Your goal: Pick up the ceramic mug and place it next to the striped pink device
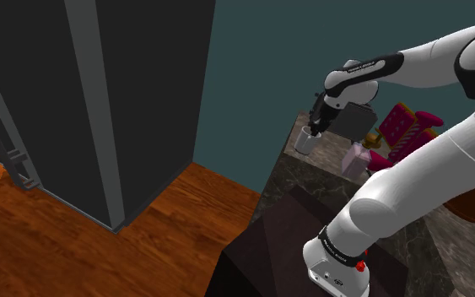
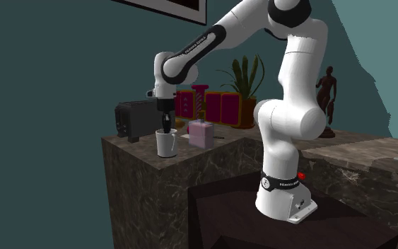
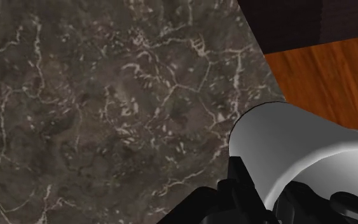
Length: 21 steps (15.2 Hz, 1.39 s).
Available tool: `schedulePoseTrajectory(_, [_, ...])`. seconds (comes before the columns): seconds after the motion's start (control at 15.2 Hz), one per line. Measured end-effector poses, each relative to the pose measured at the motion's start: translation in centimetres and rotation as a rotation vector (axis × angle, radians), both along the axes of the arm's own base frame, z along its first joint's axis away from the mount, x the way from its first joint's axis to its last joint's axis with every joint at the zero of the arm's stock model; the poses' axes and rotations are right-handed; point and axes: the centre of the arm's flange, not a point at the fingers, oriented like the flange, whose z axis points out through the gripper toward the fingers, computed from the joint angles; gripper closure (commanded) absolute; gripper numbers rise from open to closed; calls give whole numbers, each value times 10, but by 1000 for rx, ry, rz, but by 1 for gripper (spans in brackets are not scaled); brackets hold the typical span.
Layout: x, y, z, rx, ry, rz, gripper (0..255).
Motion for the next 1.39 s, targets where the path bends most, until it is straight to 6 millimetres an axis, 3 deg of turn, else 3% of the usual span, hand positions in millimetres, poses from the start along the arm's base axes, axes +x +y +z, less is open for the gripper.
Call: schedulePoseTrajectory(1.39, [0, 0, 112, 0, 0, 0, 255])
